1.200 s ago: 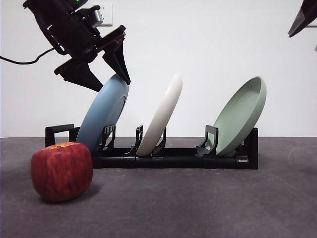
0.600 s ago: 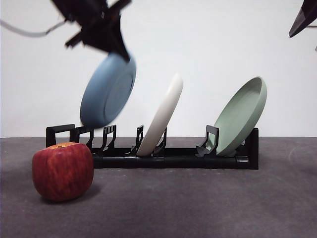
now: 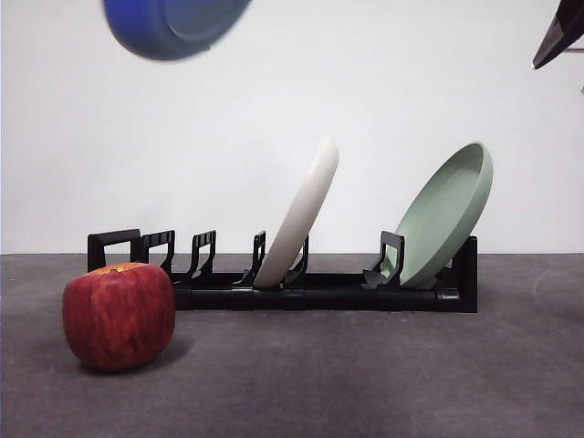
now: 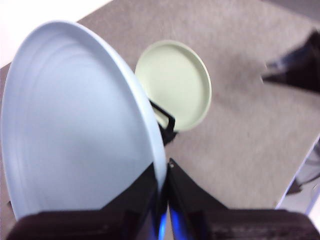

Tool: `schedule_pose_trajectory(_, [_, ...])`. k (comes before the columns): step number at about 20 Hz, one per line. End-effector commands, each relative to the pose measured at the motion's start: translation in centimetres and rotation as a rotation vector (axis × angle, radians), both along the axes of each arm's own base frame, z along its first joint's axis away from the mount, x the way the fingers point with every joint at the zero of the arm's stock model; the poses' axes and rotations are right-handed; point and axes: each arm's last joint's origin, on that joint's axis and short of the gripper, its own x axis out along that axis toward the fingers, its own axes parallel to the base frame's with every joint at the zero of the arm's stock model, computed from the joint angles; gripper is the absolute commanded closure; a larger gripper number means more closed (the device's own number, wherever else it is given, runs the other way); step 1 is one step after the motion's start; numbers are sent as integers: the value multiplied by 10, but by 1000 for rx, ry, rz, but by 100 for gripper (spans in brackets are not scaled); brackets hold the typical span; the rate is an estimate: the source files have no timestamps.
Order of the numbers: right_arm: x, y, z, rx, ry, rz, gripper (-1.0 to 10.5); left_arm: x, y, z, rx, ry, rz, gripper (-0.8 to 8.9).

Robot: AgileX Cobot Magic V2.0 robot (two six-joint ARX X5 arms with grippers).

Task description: Take the blue plate from the plate rack,put the plate on the table,take the apple from the table,put the apple in the plate

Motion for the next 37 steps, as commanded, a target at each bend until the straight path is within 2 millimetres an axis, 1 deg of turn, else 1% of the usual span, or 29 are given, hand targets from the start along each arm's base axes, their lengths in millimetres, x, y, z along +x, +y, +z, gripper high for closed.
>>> schedule_pose_trajectory(1, [1,0,5,-3,-30,-1,662,-22,-21,-7,109,-42,-36,820])
schedule_pose_trajectory(2, [1,0,8,-2,-38,-1,662,-31,-32,-13,144,-49,-42,820])
schedule_pose_trajectory(4, [1,0,15,0,-59,-1,662,-49,-54,-33,198,-47,-62,820])
schedule_pose_trajectory(7, [0,0,23,1,-85,-3,662,-74,-86,-73,233,-46,-122,821])
schedule_pose_trajectory(9, [0,0,29,1,-95,-4,662,-86,-98,-102,242,-14,-146,821])
schedule_pose_trajectory(12, [-1,0,38,4,-122,-4,662,-98,-111,-144,281,14,-189,821])
schedule_pose_trajectory(14, [-2,-1,42,5,-132,-4,662,-98,-120,-172,307,24,-200,821])
schedule_pose_trajectory(17, [-3,-1,41,4,-123,-4,662,-90,-132,-209,364,29,-207,822])
schedule_pose_trajectory(21, [-3,-1,40,3,-108,-4,662,-76,-155,-253,501,22,-265,822])
schedule_pose_trajectory(22, [-3,-1,40,3,-108,-4,662,-74,-160,-267,546,27,-281,821])
schedule_pose_trajectory(26, [-4,-1,40,3,-107,-4,662,-67,-166,-294,626,56,-285,821])
schedule_pose_trajectory(28, [-4,-1,40,3,-105,-4,662,-65,-167,-301,633,69,-287,804])
schedule_pose_trajectory(29, [-4,-1,39,3,-104,-4,662,-65,-168,-302,632,72,-287,758])
schedule_pose_trajectory(30, [-4,-1,39,3,-102,-4,662,-65,-168,-302,627,73,-289,681])
schedule_pose_trajectory(32, [-4,-1,39,2,-94,-4,662,-66,-169,-300,613,67,-289,450])
schedule_pose_trajectory(33, [-4,-1,38,2,-90,-4,662,-65,-169,-298,602,67,-283,356])
schedule_pose_trajectory(34, [-4,-1,38,2,-86,-4,662,-65,-169,-296,595,65,-278,306])
schedule_pose_trajectory(35, [-5,-1,38,2,-83,-3,662,-65,-169,-294,587,64,-271,281])
schedule_pose_trajectory(37, [-5,0,37,5,-77,3,662,-65,-168,-288,567,67,-256,279])
